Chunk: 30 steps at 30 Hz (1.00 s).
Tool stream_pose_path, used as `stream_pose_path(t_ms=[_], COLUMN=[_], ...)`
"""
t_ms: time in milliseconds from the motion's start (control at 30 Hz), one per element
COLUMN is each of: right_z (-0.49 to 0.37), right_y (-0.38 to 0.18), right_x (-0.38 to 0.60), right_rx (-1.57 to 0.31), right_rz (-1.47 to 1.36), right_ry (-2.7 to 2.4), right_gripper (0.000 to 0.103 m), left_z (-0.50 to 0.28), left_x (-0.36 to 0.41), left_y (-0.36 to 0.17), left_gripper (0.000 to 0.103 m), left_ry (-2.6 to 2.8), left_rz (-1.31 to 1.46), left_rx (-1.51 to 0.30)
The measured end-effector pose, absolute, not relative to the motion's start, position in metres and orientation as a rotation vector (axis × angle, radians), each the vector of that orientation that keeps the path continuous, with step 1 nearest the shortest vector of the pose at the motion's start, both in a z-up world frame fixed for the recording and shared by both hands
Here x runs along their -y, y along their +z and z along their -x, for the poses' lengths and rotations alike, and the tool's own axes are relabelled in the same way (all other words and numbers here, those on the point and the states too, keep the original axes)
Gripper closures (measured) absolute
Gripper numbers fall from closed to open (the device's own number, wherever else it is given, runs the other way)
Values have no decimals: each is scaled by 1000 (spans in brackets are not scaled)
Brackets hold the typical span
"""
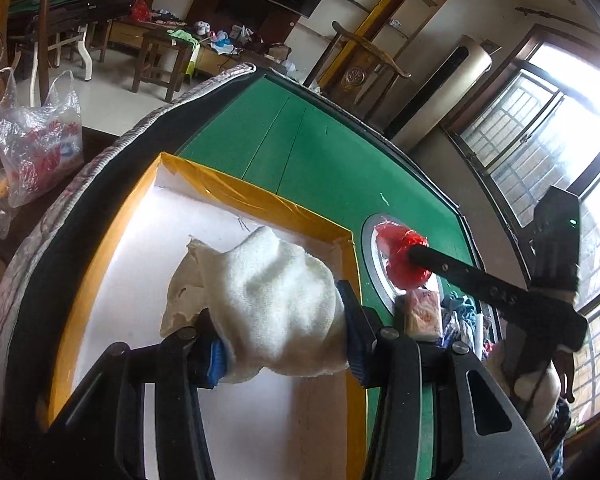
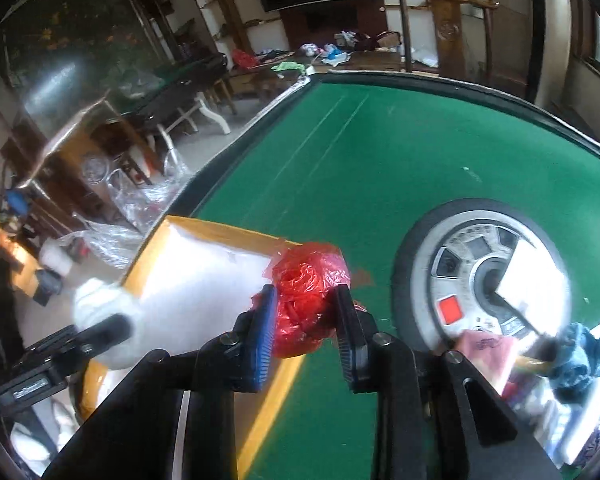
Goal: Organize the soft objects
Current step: 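Carry the white cloth bag and red plastic bag into the yellow tray, opening both tools, then grasp the pink tissue pack with the left tool while the right tool returns to the pile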
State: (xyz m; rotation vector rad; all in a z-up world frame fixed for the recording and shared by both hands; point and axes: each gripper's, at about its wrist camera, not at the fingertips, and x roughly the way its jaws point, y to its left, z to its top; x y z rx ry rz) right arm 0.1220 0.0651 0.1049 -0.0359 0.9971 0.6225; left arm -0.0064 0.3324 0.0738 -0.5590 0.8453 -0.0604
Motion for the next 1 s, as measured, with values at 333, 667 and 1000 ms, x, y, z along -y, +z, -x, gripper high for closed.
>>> stream_pose_path(t_ms=[333, 667, 1000], right_z=[-129, -121, -42], right_y=[65, 85, 153], right_x=[-118, -98, 22], right_rx=[-1082, -1015, -666], right_rz=[11, -18, 26], right_ry=[633, 596, 455], right_gripper=[75, 59, 46], left_z=[-51, -47, 8], left_x=[-343, -346, -292], left_y=[29, 34, 118], left_gripper=[48, 30, 30], left_ry=[-28, -32, -99], left_rz=[680, 712, 551], left_rx=[-909, -908, -740])
